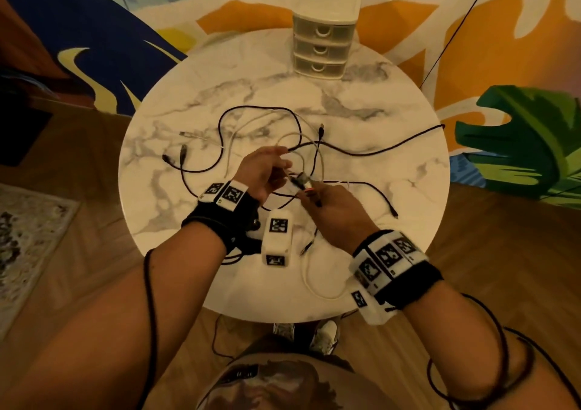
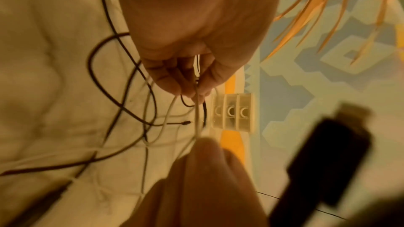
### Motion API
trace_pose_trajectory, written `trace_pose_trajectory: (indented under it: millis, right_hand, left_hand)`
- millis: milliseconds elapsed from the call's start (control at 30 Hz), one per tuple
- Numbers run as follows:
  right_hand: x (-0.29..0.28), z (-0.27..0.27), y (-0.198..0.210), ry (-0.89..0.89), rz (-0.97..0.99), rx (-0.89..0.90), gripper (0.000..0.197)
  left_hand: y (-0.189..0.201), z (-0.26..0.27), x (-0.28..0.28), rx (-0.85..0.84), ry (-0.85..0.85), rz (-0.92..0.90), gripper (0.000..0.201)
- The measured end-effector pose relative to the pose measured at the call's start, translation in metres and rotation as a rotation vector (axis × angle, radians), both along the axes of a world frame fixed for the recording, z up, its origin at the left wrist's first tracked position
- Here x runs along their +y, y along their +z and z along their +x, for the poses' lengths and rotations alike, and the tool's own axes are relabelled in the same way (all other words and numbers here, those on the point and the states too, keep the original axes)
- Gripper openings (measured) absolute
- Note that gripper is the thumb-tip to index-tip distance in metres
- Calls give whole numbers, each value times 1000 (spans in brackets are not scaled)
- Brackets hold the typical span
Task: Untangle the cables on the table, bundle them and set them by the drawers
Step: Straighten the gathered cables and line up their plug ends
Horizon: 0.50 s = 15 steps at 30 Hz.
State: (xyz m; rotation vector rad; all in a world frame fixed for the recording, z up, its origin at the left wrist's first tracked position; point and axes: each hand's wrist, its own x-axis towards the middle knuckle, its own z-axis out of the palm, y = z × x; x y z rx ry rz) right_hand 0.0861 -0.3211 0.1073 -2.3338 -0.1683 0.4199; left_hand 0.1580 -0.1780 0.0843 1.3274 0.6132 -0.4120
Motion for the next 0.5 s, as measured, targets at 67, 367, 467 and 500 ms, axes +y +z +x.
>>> trace_pose_trajectory:
  millis: [67, 367, 467, 500]
  right_hand:
    - [-11, -3, 6, -70, 48, -13, 32]
    - [-45, -25, 10, -364, 238, -22, 42]
    - [-54, -26, 1, -423, 242, -46, 40]
    - [-57, -26, -5, -437, 214, -32, 36]
  left_hand:
    - [1, 13, 0, 13, 121, -57, 34]
    - [-23, 10, 13, 77, 174, 58, 37]
    - [-28, 4, 19, 72, 185, 91, 27]
    - [-28, 0, 19, 71, 162, 84, 26]
